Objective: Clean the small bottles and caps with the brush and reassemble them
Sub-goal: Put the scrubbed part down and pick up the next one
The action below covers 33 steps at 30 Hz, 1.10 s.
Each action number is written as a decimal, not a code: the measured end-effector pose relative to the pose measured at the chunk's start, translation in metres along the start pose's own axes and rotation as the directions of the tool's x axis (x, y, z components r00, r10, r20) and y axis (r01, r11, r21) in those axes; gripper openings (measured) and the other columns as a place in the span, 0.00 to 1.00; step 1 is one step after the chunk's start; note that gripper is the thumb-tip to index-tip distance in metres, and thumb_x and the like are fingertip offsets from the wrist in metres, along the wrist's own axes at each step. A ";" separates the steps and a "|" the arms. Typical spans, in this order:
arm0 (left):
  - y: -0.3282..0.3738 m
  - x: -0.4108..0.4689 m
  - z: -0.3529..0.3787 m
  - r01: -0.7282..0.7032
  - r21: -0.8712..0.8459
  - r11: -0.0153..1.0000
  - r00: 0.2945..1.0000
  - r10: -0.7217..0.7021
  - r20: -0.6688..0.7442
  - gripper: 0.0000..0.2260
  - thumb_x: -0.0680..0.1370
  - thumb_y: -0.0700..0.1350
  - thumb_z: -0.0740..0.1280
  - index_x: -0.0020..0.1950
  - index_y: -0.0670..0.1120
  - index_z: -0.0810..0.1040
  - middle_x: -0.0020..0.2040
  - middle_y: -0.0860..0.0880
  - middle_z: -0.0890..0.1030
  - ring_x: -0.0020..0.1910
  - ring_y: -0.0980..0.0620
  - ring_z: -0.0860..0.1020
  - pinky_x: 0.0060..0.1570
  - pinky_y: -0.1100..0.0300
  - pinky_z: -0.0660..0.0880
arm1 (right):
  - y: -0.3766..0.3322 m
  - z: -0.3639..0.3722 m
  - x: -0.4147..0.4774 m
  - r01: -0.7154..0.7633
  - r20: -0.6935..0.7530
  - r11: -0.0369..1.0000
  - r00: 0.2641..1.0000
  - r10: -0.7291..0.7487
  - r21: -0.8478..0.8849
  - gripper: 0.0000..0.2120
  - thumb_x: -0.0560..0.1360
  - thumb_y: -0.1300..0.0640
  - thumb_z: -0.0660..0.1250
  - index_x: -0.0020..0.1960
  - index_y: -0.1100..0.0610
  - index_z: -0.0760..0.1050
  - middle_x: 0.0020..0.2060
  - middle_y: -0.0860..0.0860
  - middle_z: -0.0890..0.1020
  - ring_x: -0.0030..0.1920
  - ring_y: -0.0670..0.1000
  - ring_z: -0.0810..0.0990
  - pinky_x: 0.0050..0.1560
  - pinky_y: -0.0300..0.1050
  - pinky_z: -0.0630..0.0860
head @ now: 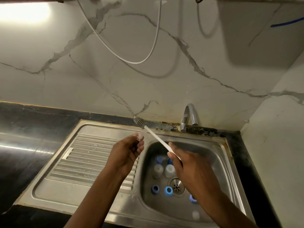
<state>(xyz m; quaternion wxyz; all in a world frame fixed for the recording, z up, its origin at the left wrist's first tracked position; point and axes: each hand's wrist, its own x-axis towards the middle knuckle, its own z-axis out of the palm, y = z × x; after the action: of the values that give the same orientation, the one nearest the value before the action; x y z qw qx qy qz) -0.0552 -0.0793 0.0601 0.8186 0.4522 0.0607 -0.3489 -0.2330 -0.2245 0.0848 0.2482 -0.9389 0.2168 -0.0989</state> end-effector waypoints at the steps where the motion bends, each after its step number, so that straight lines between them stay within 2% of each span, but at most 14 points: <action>1: 0.002 0.003 -0.002 -0.008 -0.032 0.999 1.000 0.007 -0.023 0.10 0.82 0.37 0.68 0.60 0.35 0.82 0.48 0.39 0.85 0.40 0.50 0.83 0.39 0.61 0.83 | -0.001 -0.002 -0.002 0.008 -0.012 1.000 1.000 -0.008 0.014 0.25 0.84 0.39 0.52 0.79 0.41 0.65 0.30 0.41 0.71 0.29 0.42 0.74 0.30 0.34 0.68; 5: 0.011 0.010 -0.014 -0.026 -0.128 0.991 0.998 0.020 -0.052 0.10 0.83 0.36 0.66 0.63 0.37 0.82 0.51 0.37 0.85 0.43 0.49 0.84 0.41 0.61 0.84 | 0.004 -0.004 -0.017 0.055 -0.037 0.998 0.998 -0.055 0.002 0.28 0.80 0.34 0.47 0.78 0.36 0.63 0.33 0.41 0.74 0.32 0.43 0.77 0.31 0.35 0.72; 8: 0.012 0.010 -0.012 -0.031 -0.128 0.991 0.998 0.024 -0.061 0.05 0.82 0.35 0.66 0.56 0.37 0.81 0.42 0.42 0.83 0.38 0.51 0.83 0.41 0.61 0.84 | 0.003 0.002 -0.028 0.061 -0.018 0.998 0.998 -0.062 -0.017 0.23 0.84 0.36 0.49 0.78 0.33 0.62 0.37 0.41 0.75 0.35 0.42 0.75 0.33 0.34 0.68; 10: 0.007 0.009 -0.008 -0.009 -0.094 0.996 0.999 0.006 -0.040 0.03 0.82 0.34 0.66 0.53 0.37 0.80 0.41 0.43 0.81 0.35 0.53 0.81 0.39 0.63 0.83 | 0.001 0.006 -0.027 0.049 -0.018 0.999 0.999 -0.049 -0.025 0.23 0.84 0.37 0.50 0.78 0.33 0.63 0.37 0.41 0.75 0.34 0.42 0.74 0.33 0.35 0.67; 14: -0.011 0.002 -0.001 0.068 -0.078 0.995 0.998 -0.068 0.001 0.10 0.82 0.33 0.65 0.60 0.35 0.82 0.44 0.40 0.83 0.37 0.52 0.83 0.37 0.63 0.83 | 0.000 0.007 -0.006 -0.013 0.019 1.000 1.000 0.013 -0.005 0.23 0.85 0.40 0.53 0.79 0.39 0.64 0.34 0.42 0.75 0.30 0.43 0.74 0.32 0.34 0.67; 17: -0.010 0.000 0.002 0.097 -0.172 0.980 0.995 -0.100 -0.006 0.10 0.83 0.33 0.63 0.62 0.35 0.81 0.43 0.40 0.84 0.36 0.52 0.84 0.36 0.63 0.83 | 0.001 0.002 0.000 -0.032 0.029 0.999 0.999 0.031 0.023 0.23 0.85 0.40 0.54 0.80 0.40 0.64 0.32 0.43 0.75 0.30 0.44 0.75 0.31 0.35 0.69; 20: -0.002 0.006 -0.004 0.111 -0.253 0.961 0.992 -0.122 -0.027 0.10 0.83 0.34 0.63 0.63 0.34 0.78 0.44 0.39 0.85 0.38 0.51 0.85 0.37 0.63 0.83 | 0.006 -0.002 -0.010 0.014 -0.017 1.000 1.000 -0.014 0.011 0.26 0.82 0.36 0.50 0.78 0.38 0.65 0.32 0.43 0.76 0.31 0.44 0.78 0.31 0.36 0.74; 23: 0.004 0.009 -0.007 0.136 -0.310 0.941 0.989 -0.148 -0.016 0.06 0.84 0.36 0.63 0.58 0.35 0.77 0.44 0.40 0.82 0.40 0.51 0.84 0.38 0.63 0.84 | 0.009 0.004 -0.027 0.030 -0.024 0.999 0.999 -0.030 0.027 0.25 0.81 0.33 0.48 0.77 0.32 0.64 0.34 0.41 0.76 0.38 0.42 0.79 0.33 0.36 0.74; 25: 0.002 0.007 -0.004 0.159 -0.285 0.945 0.986 -0.167 -0.004 0.05 0.84 0.36 0.63 0.52 0.36 0.77 0.41 0.42 0.81 0.38 0.52 0.81 0.38 0.65 0.83 | 0.008 0.008 -0.032 0.035 -0.038 0.999 0.999 -0.035 0.004 0.25 0.81 0.32 0.46 0.76 0.31 0.64 0.34 0.41 0.76 0.38 0.43 0.78 0.34 0.36 0.72; 27: -0.005 0.005 0.001 0.193 -0.245 0.950 0.981 -0.194 0.021 0.05 0.84 0.35 0.63 0.51 0.37 0.77 0.38 0.43 0.81 0.34 0.53 0.81 0.35 0.66 0.82 | 0.009 0.011 -0.029 0.012 -0.046 1.000 0.999 -0.011 0.010 0.28 0.80 0.32 0.45 0.76 0.33 0.66 0.34 0.41 0.75 0.35 0.43 0.77 0.33 0.35 0.69; 30: -0.013 0.005 0.004 0.224 -0.233 0.946 0.974 -0.222 0.038 0.04 0.84 0.35 0.62 0.53 0.37 0.76 0.38 0.42 0.81 0.31 0.53 0.81 0.31 0.65 0.80 | 0.011 0.011 -0.017 -0.016 -0.043 1.000 0.999 0.016 0.010 0.26 0.82 0.34 0.49 0.77 0.36 0.68 0.34 0.41 0.77 0.34 0.43 0.77 0.34 0.36 0.72; 33: -0.012 0.005 0.004 0.233 -0.263 0.936 0.972 -0.228 0.051 0.07 0.85 0.36 0.61 0.60 0.36 0.76 0.40 0.41 0.82 0.32 0.52 0.82 0.32 0.64 0.81 | 0.015 0.006 -0.009 -0.058 -0.002 0.998 0.998 0.058 0.012 0.22 0.85 0.39 0.53 0.78 0.38 0.66 0.32 0.43 0.76 0.30 0.44 0.77 0.29 0.36 0.71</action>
<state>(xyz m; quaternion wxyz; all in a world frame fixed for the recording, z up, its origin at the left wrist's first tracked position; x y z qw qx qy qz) -0.0601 -0.0890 0.0521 0.8261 0.3242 0.1517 -0.4352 -0.2448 -0.2299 0.0715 0.2561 -0.9306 0.2438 -0.0942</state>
